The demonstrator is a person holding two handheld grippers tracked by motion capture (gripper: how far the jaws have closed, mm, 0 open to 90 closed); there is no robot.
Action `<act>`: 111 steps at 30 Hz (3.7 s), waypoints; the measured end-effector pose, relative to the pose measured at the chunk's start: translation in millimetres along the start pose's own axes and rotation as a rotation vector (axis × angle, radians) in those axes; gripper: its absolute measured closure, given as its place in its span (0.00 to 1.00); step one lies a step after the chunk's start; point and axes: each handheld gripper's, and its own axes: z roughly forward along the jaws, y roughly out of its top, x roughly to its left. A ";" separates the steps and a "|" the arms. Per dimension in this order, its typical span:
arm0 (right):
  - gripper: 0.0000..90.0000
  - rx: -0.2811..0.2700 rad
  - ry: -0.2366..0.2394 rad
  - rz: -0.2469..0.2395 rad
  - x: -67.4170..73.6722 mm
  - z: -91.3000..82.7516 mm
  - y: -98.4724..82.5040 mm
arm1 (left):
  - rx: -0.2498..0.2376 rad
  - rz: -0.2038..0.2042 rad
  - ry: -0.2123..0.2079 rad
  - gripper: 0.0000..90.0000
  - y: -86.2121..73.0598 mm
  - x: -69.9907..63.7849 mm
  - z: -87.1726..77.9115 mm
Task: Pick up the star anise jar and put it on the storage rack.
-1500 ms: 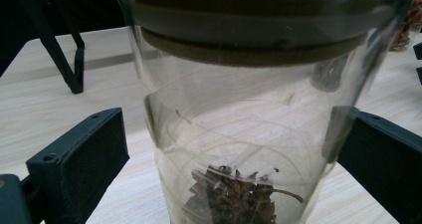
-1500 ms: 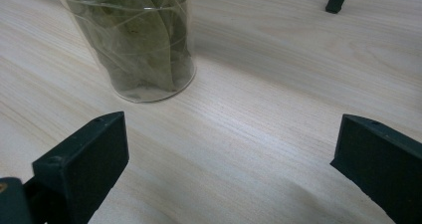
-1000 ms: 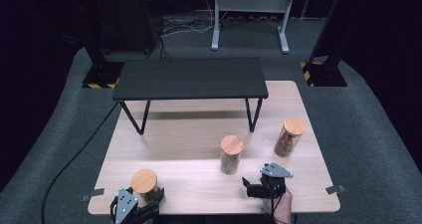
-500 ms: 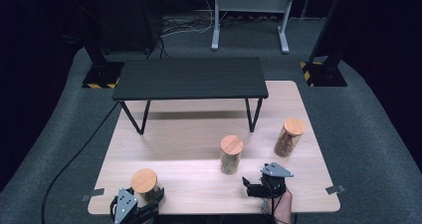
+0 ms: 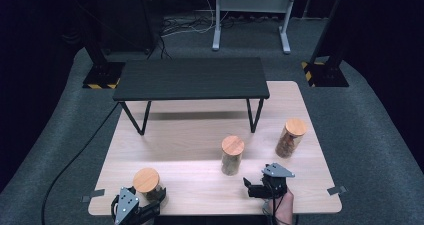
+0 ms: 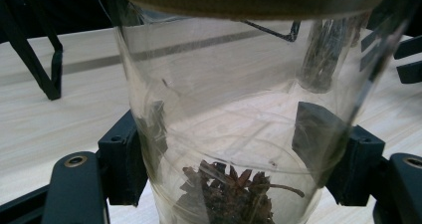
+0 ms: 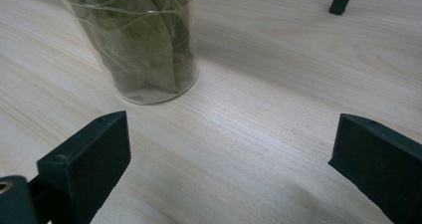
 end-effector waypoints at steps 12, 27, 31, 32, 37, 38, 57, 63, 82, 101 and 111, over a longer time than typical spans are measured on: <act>0.01 0.023 -0.020 -0.027 3.5 3.1 1.4 | 0.000 0.001 -0.015 0.28 14.0 5.5 5.7; 0.01 0.029 -0.011 -0.028 3.3 3.6 1.6 | -0.017 -0.001 0.013 0.28 20.0 19.4 9.5; 0.01 0.026 -0.011 -0.027 3.0 3.3 1.6 | -0.015 -0.001 0.014 0.28 22.3 21.2 11.3; 0.01 0.025 -0.012 -0.026 2.9 3.3 1.6 | -0.015 -0.004 0.014 0.28 23.4 21.7 11.9; 0.01 0.023 -0.010 -0.023 2.7 3.1 1.5 | -0.018 -0.001 0.014 0.28 27.2 22.1 14.0; 0.01 0.023 -0.009 -0.023 2.6 3.1 1.5 | -0.017 0.001 0.014 0.28 28.0 22.1 14.4; 0.01 0.008 -0.008 -0.015 1.9 1.7 0.9 | -0.027 0.010 0.016 0.28 43.4 25.7 22.2; 0.01 0.009 0.001 -0.020 1.9 1.9 1.0 | -0.027 0.010 0.022 0.28 45.7 25.2 25.0; 0.01 -0.003 0.002 -0.019 1.8 0.6 0.4 | -0.034 0.029 0.013 0.28 52.0 20.6 38.3; 0.01 0.010 0.008 -0.022 1.7 1.9 0.9 | -0.035 0.030 0.026 0.28 63.3 31.4 45.6; 0.01 0.007 0.003 -0.023 2.0 1.5 0.8 | -0.022 0.023 0.034 0.28 62.5 38.8 50.8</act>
